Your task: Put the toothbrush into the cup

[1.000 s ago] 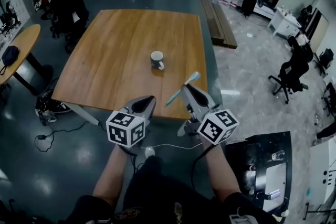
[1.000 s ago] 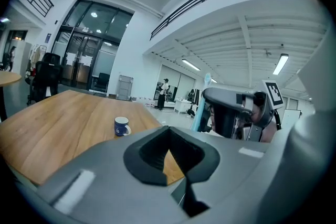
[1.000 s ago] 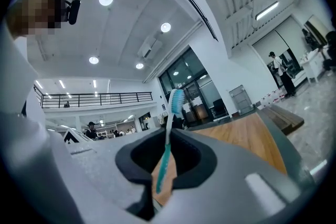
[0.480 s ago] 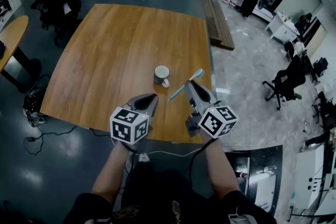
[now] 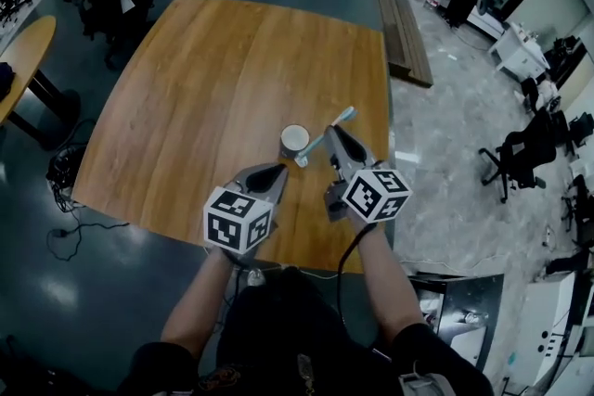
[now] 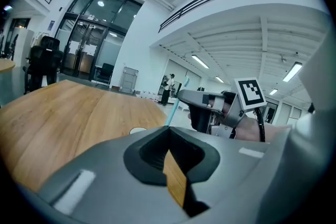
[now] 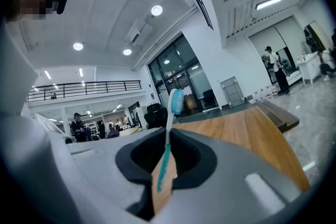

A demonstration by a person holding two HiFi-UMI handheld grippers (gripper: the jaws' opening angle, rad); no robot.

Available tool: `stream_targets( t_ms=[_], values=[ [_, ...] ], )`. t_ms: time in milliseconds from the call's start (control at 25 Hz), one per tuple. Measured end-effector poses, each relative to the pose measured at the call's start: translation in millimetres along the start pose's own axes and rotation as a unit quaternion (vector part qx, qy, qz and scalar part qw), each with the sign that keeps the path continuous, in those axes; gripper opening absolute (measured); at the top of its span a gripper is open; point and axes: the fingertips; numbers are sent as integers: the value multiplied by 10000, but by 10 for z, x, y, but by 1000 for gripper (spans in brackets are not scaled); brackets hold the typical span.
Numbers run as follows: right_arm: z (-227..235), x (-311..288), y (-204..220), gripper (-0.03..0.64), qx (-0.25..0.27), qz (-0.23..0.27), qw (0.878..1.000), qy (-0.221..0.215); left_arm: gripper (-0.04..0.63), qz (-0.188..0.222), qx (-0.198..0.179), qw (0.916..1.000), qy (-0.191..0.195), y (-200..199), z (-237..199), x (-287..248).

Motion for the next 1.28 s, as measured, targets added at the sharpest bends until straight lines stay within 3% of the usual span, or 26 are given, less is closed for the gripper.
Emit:
stream_targets(
  t_ms=[320, 600, 1040, 1280],
  values=[
    [452, -564, 241, 34, -184, -222, 9995, -123, 8, -400, 150, 9980, -461, 96, -145, -284],
    [713, -882, 802, 34, -41, -863, 9962, -120, 8, -668, 266, 9943, -786, 237, -267, -364],
    [880, -922, 1097, 35, 413, -1408, 9892, -20, 8, -651, 449, 9926, -916, 277, -285, -412],
    [886, -968, 1117, 72, 236, -1427, 9893, -163, 8, -611, 545, 9903, -1125, 317, -335, -381]
  ],
)
Point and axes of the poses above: the fingertips, and each gripper's own axes: x backward along the fingers, z to its right, y out of its underside, and after that the axes turned 7 degrees about -x, right-handed
